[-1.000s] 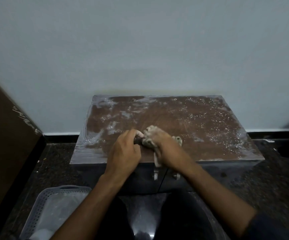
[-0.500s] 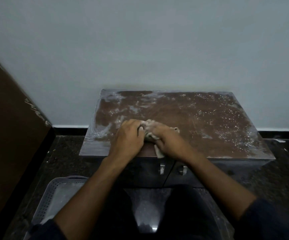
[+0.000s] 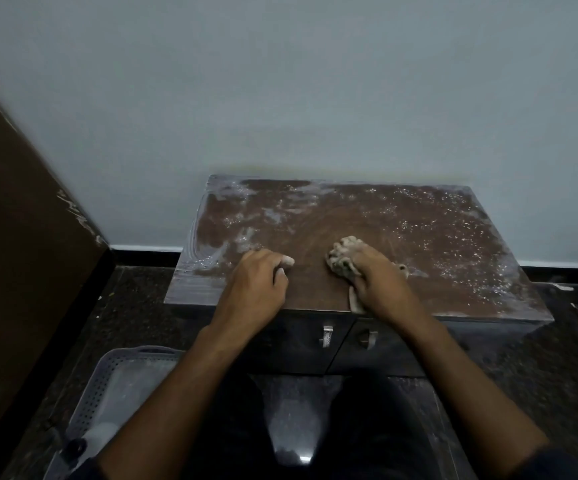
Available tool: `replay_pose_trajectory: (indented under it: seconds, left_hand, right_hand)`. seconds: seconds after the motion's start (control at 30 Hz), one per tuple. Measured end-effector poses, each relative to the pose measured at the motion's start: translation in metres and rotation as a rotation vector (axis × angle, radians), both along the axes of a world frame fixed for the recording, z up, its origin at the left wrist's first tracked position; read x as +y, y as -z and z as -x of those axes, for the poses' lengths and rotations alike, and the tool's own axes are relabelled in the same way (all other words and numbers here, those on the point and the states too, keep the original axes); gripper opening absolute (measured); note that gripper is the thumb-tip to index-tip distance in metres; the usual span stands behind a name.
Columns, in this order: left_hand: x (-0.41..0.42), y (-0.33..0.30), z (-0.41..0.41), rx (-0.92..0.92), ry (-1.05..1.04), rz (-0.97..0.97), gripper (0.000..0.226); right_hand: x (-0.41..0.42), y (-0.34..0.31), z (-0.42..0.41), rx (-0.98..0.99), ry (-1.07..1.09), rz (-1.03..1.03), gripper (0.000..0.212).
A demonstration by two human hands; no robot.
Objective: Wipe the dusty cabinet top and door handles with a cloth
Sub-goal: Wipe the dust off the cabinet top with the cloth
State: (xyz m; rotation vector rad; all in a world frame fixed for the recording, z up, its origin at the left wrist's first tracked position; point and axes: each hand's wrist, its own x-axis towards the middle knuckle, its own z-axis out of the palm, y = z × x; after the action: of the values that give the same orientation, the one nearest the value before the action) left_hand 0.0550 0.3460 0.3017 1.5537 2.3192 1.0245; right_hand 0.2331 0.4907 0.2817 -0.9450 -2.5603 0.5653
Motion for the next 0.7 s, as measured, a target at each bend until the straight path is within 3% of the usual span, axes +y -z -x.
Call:
replay_pose_trajectory:
  seconds: [0.1, 0.3, 0.57, 0.63, 0.7]
  left_hand:
    - [0.0, -0.001, -0.002, -0.022, -0.018, -0.012, 0.03]
    - [0.003, -0.001, -0.002, -0.061, -0.046, -0.05, 0.039]
    - [0.003, -0.005, 0.005, -0.059, -0.033, -0.024, 0.035]
    - [0.005, -0.005, 0.007, -0.053, -0.04, -0.017, 0.036]
    - [0.007, -0.004, 0.008, -0.038, -0.056, -0.01, 0.037]
  right_hand:
    - [-0.006, -0.003, 0.027, -0.037, 0.077, 0.015, 0.045]
    - [-0.061, -0.001, 0.03, -0.012, -0.337, -0.002, 0.052]
    - [0.065, -0.009, 0.072, -0.052, 0.075, 0.012, 0.028]
    - [0.049, -0.015, 0.078, -0.021, 0.094, -0.002, 0.022]
    - [0.007, -0.02, 0.072, 0.016, -0.055, 0.012, 0.025]
